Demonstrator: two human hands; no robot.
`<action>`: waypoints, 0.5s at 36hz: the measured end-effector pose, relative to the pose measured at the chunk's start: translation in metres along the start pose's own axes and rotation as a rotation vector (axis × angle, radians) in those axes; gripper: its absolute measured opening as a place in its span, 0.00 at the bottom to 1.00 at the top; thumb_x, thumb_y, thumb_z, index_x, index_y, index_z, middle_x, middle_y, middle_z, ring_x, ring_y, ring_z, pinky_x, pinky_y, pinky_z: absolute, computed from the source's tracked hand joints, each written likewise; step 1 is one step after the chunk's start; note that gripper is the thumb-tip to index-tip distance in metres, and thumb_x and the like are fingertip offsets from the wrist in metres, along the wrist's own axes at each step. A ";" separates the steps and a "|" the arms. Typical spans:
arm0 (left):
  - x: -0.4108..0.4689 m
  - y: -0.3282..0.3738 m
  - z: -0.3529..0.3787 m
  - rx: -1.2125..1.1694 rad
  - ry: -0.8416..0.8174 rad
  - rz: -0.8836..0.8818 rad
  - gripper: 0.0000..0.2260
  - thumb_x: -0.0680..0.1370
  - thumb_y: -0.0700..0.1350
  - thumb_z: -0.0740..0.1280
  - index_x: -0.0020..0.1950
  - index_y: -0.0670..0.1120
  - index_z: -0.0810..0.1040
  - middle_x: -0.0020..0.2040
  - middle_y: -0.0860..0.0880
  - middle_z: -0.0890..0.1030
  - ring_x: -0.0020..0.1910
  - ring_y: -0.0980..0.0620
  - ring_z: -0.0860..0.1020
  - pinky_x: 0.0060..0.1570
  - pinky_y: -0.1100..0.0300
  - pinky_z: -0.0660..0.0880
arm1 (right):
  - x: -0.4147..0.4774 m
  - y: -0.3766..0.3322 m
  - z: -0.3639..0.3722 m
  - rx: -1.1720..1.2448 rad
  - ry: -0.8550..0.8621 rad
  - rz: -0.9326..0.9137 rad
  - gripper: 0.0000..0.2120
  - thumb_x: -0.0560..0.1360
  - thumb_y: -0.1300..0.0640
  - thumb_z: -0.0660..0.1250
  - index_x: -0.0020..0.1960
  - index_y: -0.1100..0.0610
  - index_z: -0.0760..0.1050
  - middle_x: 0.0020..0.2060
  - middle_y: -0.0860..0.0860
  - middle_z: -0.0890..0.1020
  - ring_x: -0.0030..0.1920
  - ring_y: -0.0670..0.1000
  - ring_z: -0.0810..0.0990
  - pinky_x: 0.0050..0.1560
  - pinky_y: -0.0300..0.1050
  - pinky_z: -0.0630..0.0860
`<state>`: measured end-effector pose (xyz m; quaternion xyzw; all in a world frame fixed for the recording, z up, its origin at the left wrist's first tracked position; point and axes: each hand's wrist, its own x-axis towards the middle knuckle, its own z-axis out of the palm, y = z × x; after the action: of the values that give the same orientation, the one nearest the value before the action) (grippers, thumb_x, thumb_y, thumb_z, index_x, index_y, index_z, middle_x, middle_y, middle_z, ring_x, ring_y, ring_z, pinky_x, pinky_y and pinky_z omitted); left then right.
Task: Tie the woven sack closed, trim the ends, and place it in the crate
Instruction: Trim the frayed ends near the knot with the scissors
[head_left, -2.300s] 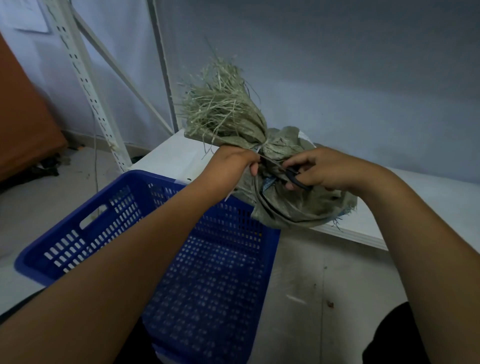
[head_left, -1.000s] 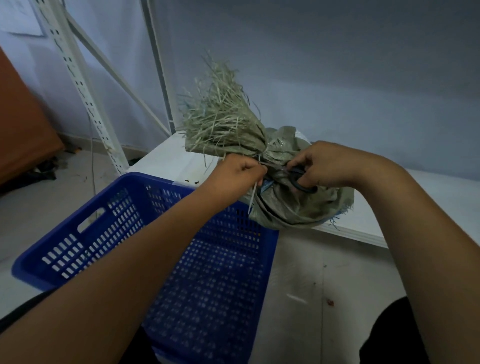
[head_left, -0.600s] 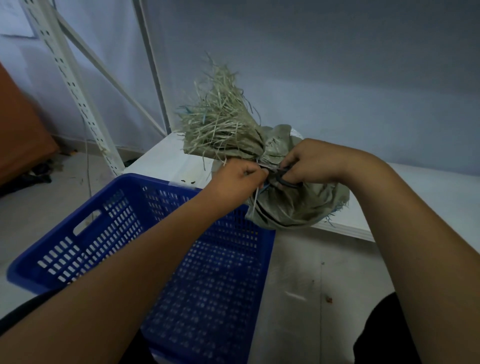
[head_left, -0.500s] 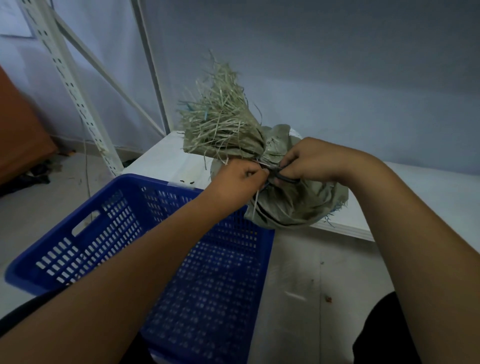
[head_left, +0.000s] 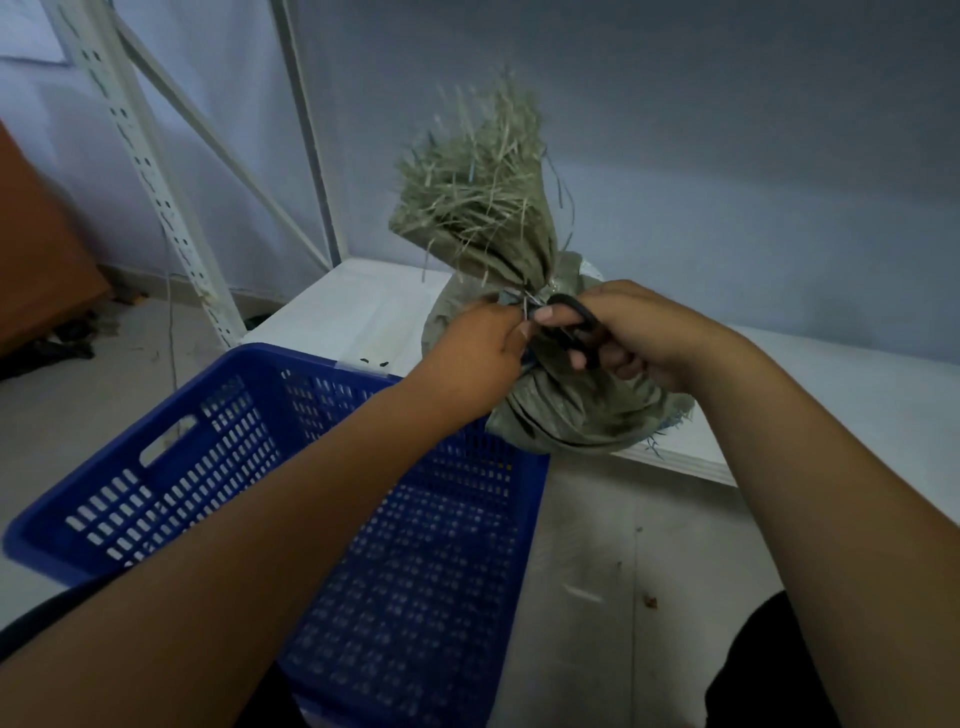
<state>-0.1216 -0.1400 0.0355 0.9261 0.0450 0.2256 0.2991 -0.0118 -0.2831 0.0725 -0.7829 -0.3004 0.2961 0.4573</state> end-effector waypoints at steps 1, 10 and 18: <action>0.001 0.000 0.000 0.019 0.009 -0.008 0.12 0.84 0.39 0.58 0.44 0.37 0.75 0.42 0.43 0.74 0.43 0.48 0.72 0.38 0.63 0.60 | 0.001 0.001 0.001 0.026 0.012 0.003 0.16 0.70 0.39 0.73 0.48 0.50 0.86 0.31 0.54 0.76 0.26 0.48 0.57 0.29 0.39 0.51; 0.013 0.001 0.006 0.084 0.211 -0.201 0.13 0.83 0.42 0.57 0.38 0.45 0.67 0.35 0.49 0.72 0.37 0.48 0.72 0.38 0.56 0.65 | 0.017 0.013 0.023 0.170 0.126 -0.043 0.23 0.69 0.35 0.70 0.53 0.52 0.83 0.34 0.53 0.80 0.23 0.44 0.64 0.20 0.35 0.58; 0.015 0.002 -0.002 -0.279 0.203 -0.308 0.18 0.80 0.40 0.58 0.29 0.47 0.65 0.29 0.49 0.70 0.28 0.54 0.68 0.28 0.61 0.64 | 0.022 0.017 0.039 0.308 0.212 -0.115 0.21 0.70 0.41 0.74 0.49 0.58 0.78 0.32 0.56 0.79 0.28 0.48 0.74 0.31 0.42 0.63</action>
<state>-0.1091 -0.1375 0.0442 0.8306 0.1839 0.2732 0.4490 -0.0230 -0.2522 0.0369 -0.7120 -0.2460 0.2275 0.6171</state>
